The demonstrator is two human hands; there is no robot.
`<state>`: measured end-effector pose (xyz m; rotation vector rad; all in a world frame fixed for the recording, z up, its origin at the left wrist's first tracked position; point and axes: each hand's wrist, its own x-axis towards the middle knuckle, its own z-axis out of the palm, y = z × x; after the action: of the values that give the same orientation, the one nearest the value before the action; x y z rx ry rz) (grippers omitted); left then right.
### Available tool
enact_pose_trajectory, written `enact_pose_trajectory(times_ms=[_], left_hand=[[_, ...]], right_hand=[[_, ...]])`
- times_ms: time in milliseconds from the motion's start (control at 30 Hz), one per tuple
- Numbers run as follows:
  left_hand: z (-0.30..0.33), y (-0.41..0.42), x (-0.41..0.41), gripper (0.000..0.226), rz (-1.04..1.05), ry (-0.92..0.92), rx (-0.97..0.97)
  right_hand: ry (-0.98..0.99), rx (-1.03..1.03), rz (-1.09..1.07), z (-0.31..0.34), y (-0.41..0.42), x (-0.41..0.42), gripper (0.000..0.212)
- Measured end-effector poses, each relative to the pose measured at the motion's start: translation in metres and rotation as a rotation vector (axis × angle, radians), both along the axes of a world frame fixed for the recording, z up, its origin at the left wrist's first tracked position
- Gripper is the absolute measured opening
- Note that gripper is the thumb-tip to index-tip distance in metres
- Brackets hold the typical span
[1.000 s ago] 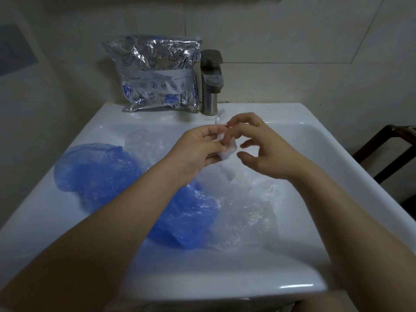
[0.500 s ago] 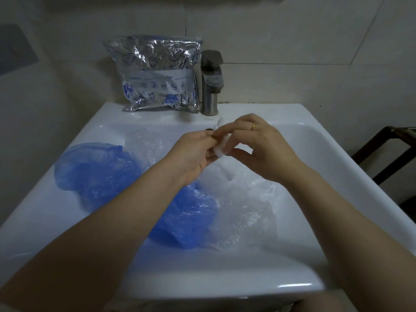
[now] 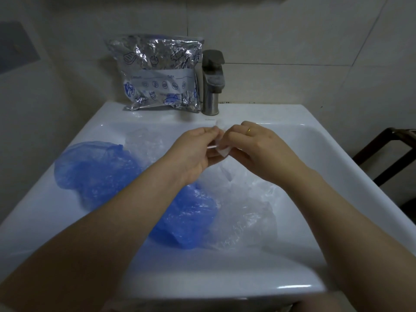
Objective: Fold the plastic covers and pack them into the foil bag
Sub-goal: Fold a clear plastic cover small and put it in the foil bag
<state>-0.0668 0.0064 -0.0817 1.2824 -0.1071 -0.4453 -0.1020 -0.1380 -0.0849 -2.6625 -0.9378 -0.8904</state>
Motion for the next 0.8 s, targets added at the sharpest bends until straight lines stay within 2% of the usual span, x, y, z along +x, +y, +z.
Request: enact_pose_trajectory(times_ms=[100,200,300,433,500,567,667,767,800], left_hand=[[-0.003,-0.001,0.000,0.016,0.050,-0.150,0.088],[-0.007,0.001,0.003,0.012,0.078,-0.246,0.124],[-0.006,0.006,0.006,0.012,0.016,-0.181,0.087],[-0.005,0.006,0.007,0.010,-0.043,0.061,-0.091],[-0.004,0.004,0.006,0.014,-0.055,0.125,-0.120],[-0.005,0.003,0.005,0.015,-0.044,0.119,-0.056],[-0.008,0.005,0.007,0.010,-0.022,0.010,0.075],[-0.008,0.006,0.007,0.006,0.023,-0.076,0.145],[-0.008,0.005,0.006,0.006,0.032,-0.094,0.153]], right_hand=[[0.070,0.136,-0.024,-0.002,-0.003,0.002,0.026],[0.243,0.337,-0.036,-0.004,-0.006,0.003,0.022],[0.405,0.465,-0.100,-0.007,-0.007,0.003,0.017],[0.477,0.591,-0.094,-0.005,-0.006,0.001,0.019],[0.509,0.599,-0.076,-0.004,-0.004,0.000,0.020],[0.518,0.556,-0.059,-0.006,0.000,0.000,0.019],[0.494,0.536,-0.076,-0.010,0.004,0.000,0.014],[0.523,0.640,-0.127,-0.010,0.008,0.001,0.002],[0.539,0.697,-0.147,-0.010,0.010,0.001,0.005]])
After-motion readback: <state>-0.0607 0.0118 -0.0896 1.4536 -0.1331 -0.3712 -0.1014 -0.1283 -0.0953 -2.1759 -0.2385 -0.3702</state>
